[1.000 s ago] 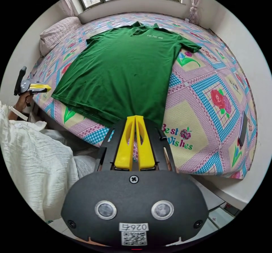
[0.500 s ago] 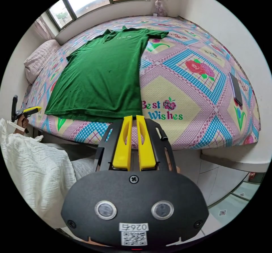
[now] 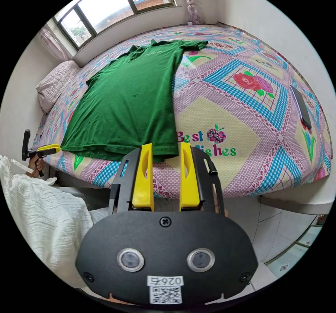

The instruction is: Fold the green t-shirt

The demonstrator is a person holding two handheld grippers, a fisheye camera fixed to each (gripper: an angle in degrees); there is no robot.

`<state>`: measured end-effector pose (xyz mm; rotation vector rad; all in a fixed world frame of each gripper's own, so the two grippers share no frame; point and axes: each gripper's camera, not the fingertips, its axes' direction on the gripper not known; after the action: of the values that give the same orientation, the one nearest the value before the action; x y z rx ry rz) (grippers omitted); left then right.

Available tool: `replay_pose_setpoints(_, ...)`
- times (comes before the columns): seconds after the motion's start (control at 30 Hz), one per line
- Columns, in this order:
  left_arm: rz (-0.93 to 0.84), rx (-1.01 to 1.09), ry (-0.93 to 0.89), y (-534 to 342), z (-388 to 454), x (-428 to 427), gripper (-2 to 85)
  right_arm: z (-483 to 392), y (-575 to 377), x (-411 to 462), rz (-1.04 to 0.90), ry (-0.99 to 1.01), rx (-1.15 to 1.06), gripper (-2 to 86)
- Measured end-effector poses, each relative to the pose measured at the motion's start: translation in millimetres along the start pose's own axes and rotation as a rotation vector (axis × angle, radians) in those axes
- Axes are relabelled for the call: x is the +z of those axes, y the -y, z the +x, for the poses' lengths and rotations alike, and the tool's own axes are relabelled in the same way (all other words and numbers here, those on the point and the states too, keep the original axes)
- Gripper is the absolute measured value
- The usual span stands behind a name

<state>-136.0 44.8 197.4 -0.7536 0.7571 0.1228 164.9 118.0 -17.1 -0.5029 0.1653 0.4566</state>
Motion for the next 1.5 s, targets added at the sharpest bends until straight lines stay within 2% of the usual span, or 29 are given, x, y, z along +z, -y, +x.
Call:
replay_pose_setpoints(0.4,-0.035,-0.051,-0.061,-3,-19,14,13.9,19,-23,-2,0.031,0.010,0.029,7.9)
replay_pose_setpoints(0.63,0.143,-0.101,-0.126,0,-49,-36,11.0,46,-25,-53,0.297,0.140,0.186,6.1)
replay_pose_setpoints(0.87,0.315,-0.187,-0.261,70,-107,-69,9.7,72,62,-46,0.380,0.130,0.238,6.7)
replay_pose_setpoints(1.07,0.316,-0.264,-0.329,166,-157,-52,15.7,92,163,1,0.317,0.168,0.347,7.3)
replay_pose_setpoints(1.23,0.321,-0.338,-0.409,226,-187,-28,16.6,93,225,41,0.282,0.111,0.425,6.8)
replay_pose_setpoints(1.5,0.304,-0.323,-0.332,264,-190,-14,16.3,68,274,89,0.227,-0.042,0.530,8.3)
